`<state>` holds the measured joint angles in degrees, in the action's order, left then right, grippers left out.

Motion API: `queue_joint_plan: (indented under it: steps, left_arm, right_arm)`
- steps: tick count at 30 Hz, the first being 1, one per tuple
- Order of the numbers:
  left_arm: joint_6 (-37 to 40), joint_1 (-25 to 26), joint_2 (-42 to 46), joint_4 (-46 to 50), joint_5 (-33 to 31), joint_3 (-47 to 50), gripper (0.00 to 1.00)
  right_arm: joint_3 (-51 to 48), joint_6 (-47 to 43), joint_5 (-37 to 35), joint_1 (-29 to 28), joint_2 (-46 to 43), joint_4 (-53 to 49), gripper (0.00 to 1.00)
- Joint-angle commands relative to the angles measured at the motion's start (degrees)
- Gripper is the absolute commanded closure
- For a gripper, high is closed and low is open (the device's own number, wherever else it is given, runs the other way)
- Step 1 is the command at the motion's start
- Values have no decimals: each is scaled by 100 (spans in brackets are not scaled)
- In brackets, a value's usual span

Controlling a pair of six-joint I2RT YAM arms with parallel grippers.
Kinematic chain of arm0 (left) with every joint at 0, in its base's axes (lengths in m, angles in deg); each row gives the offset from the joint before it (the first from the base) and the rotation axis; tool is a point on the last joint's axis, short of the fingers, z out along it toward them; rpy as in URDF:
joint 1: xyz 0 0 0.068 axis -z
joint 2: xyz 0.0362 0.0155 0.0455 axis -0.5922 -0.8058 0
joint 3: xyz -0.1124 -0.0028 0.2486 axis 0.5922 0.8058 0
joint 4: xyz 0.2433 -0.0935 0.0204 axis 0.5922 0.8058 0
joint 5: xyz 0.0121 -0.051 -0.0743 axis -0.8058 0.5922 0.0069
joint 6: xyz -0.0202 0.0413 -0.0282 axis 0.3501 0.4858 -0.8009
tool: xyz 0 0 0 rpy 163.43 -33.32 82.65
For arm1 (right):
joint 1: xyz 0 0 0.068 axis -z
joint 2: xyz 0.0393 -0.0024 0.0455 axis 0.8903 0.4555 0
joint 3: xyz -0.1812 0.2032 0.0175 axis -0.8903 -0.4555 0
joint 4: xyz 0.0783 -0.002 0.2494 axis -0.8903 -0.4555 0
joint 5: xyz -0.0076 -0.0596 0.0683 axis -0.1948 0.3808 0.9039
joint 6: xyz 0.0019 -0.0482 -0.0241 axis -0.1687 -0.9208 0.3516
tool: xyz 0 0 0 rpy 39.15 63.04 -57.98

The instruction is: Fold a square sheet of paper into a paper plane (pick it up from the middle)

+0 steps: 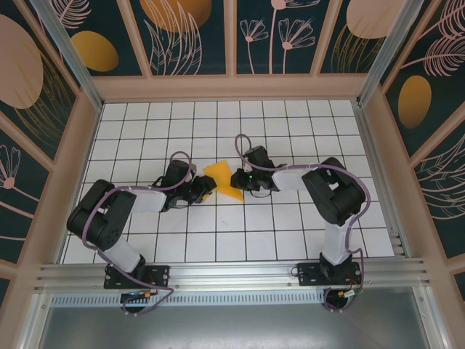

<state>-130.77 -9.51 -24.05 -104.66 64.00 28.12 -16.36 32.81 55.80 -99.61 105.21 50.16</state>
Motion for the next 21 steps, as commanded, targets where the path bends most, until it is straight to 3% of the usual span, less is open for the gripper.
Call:
queue_joint_plan:
  steps: [1, 9, 15, 21]
  left_arm:
    - [-129, 50, -145, -177, 76, -183, 59]
    - [-148, 61, -273, 25, -28, -300, 57]
    - [-9, 65, 40, 671, -665, -291, 50]
    - [-243, 87, -240, 157, -194, -291, 54]
  right_arm:
    - [-258, 62, -78, 51, 97, -191, 88]
    - [-319, 86, -17, 86, 59, -102, 88]
    - [-328, 85, -29, 103, 61, -82, 88]
    - [-341, 77, 10, 113, 86, -50, 88]
